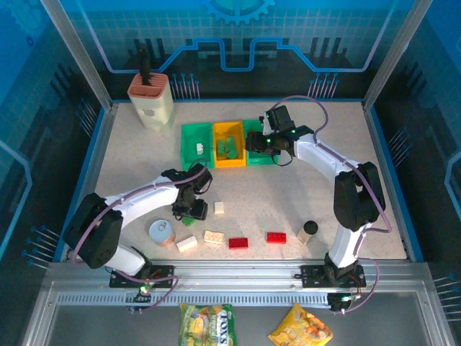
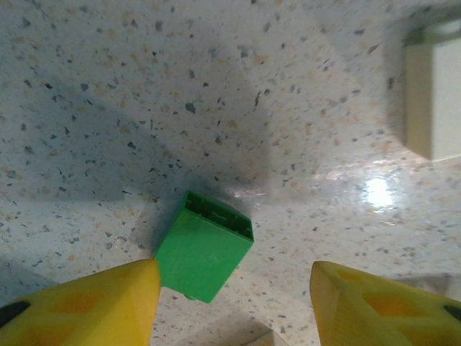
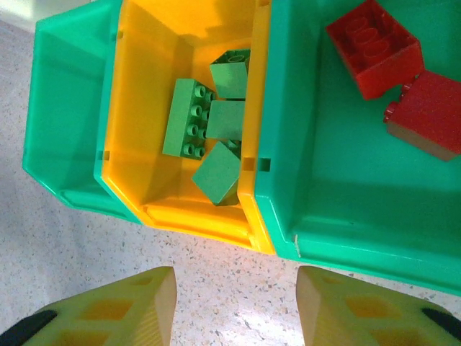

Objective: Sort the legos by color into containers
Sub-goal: Pick up the lego from the bottom-left of the table.

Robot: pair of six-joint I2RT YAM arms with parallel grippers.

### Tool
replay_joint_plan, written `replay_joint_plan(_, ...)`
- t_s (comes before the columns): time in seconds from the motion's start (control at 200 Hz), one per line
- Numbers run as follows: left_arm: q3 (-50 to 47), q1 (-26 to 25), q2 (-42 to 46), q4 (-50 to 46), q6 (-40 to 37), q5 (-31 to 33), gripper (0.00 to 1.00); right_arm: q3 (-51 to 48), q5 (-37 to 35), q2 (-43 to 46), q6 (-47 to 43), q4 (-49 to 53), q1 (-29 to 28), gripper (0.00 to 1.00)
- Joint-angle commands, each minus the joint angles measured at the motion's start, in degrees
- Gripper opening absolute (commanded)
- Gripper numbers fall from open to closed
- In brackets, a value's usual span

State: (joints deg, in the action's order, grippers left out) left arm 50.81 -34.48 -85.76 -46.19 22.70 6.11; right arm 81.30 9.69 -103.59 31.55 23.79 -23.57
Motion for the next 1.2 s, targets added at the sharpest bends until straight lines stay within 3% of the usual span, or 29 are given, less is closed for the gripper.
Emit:
replay_joint_plan(0.0, -1.04, -1.55, -1.90, -0.39, 1.97, 2.85, 0.59, -0.79, 1.64, 2.60, 0.53, -0.70, 0.47, 0.48)
replay_joint_plan(0.4, -3.26, -2.05, -4.05, 0.89, 5.52, 5.69, 0.59, -0.99, 2.74, 2.60, 0.80, 0.46, 0.50, 0.48)
replay_joint_plan(0.855, -0.71, -1.04, -1.49, -0.14, 6.75, 9.23, 0.53, -1.67, 2.08, 3.35, 0.62, 1.17, 0.46, 0.48)
replay_joint_plan(1.196, -0.29, -0.97, -2.39, -2.46, 7.24, 12.04, 0.60, -1.69, 2.70, 3.09, 0.88, 1.26, 0.46, 0.48)
